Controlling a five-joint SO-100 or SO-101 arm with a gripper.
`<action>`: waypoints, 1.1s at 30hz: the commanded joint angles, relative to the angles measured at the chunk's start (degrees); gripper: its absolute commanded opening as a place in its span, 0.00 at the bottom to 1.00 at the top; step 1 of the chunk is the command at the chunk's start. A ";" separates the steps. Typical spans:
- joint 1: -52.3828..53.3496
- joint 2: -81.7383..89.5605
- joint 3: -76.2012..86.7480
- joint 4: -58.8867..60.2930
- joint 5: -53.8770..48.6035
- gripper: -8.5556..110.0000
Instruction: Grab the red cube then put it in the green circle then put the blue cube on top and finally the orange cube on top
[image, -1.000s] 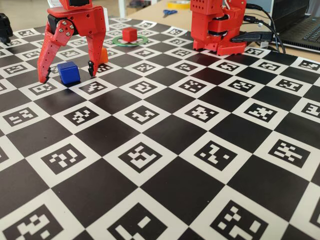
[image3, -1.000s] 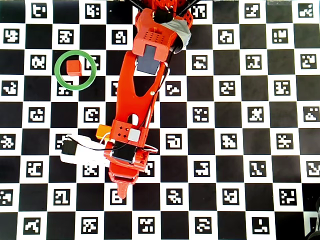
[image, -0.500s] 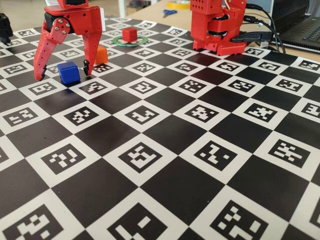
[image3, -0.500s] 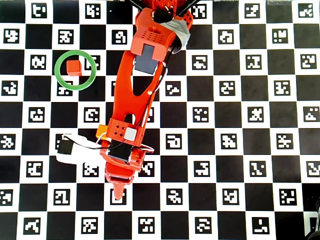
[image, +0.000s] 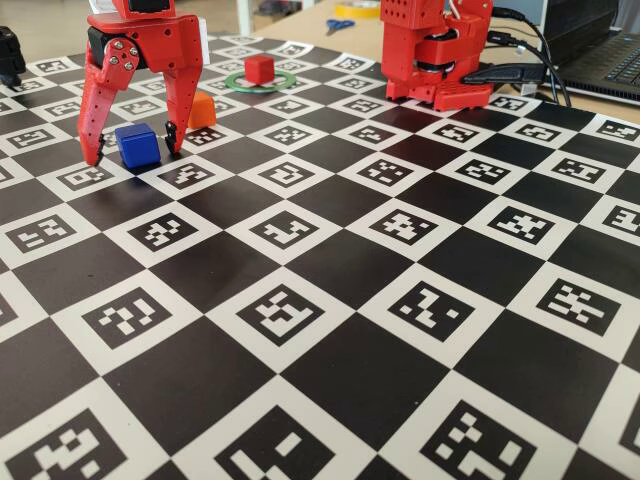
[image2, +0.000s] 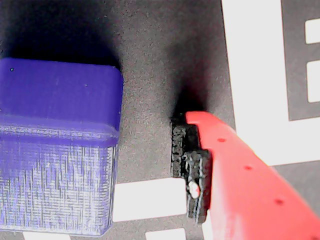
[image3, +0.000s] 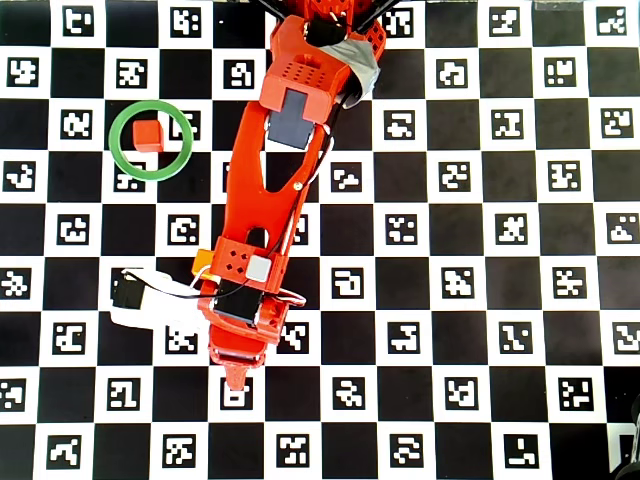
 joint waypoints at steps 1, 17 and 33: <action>-0.26 1.93 -4.13 -0.70 -0.26 0.34; -0.44 1.85 -3.96 -1.14 -0.44 0.19; -0.88 7.47 -2.46 2.46 0.88 0.17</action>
